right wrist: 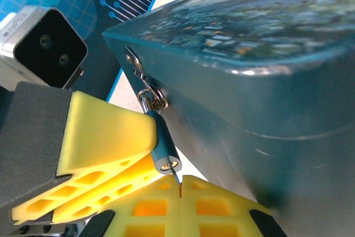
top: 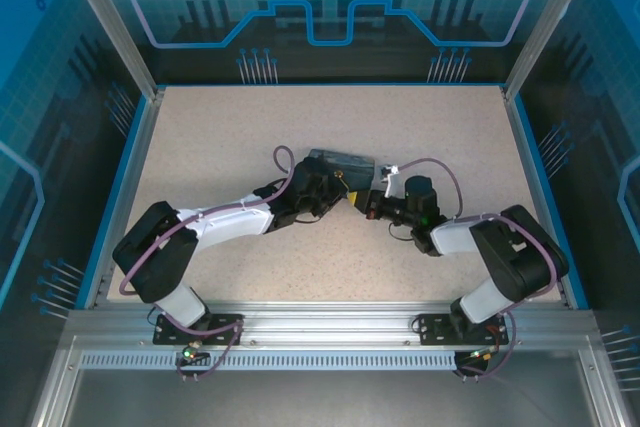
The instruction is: Unlock the padlock with the key
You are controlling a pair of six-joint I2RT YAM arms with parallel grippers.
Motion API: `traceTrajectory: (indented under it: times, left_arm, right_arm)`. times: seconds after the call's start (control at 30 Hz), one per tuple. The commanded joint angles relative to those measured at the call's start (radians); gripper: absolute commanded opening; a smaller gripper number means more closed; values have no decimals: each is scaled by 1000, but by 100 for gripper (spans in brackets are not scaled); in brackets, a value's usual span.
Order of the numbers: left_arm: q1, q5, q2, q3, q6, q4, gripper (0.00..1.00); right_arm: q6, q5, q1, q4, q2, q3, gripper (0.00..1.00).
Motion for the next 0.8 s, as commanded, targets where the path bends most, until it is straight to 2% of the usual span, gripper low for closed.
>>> traceTrajectory:
  times: [0.0, 0.23, 0.5, 0.77]
  left_arm:
    - [-24, 95, -10, -25, 27, 36, 12]
    - [-20, 100, -6, -47, 17, 80, 12]
    - [-10, 104, -13, -67, 19, 93, 12]
    - [-7, 103, -14, -81, 20, 109, 12]
  right_arm:
    - [142, 7, -41, 138, 29, 9, 0]
    - [219, -27, -54, 121, 26, 22, 0]
    - [381, -112, -86, 220, 127, 46, 0]
    - [416, -123, -95, 218, 130, 53, 0]
